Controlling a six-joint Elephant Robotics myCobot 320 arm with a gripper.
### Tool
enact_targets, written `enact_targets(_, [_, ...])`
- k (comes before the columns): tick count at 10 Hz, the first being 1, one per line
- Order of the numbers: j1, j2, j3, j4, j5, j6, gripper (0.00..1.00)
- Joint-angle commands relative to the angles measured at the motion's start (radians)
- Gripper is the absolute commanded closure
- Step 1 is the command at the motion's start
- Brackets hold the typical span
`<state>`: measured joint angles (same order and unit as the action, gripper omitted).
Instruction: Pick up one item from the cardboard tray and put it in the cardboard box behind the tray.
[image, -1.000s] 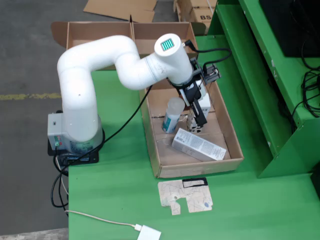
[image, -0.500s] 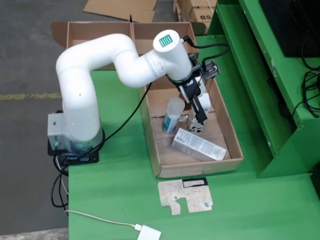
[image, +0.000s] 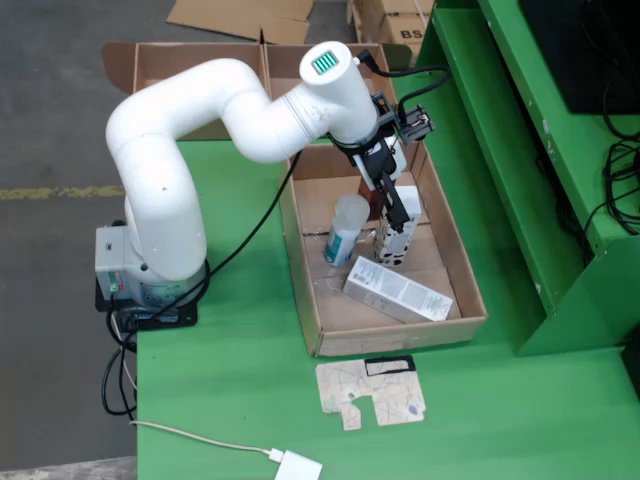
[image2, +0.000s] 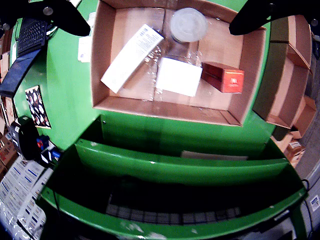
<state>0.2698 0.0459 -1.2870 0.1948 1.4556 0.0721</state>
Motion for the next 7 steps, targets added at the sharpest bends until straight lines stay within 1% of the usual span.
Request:
enact_targets(1, [0.054, 0.044, 0.018, 0.0, -0.019, 0.039, 0.0])
enact_targets(2, [0.078, 0.043, 0.009, -0.001, -0.024, 0.056, 0.0])
enact_targets(4, [0.078, 0.043, 0.009, -0.001, -0.024, 0.056, 0.0])
enact_targets(7, [0.042, -0.004, 0.017, 0.036, -0.01, 0.036, 0.0])
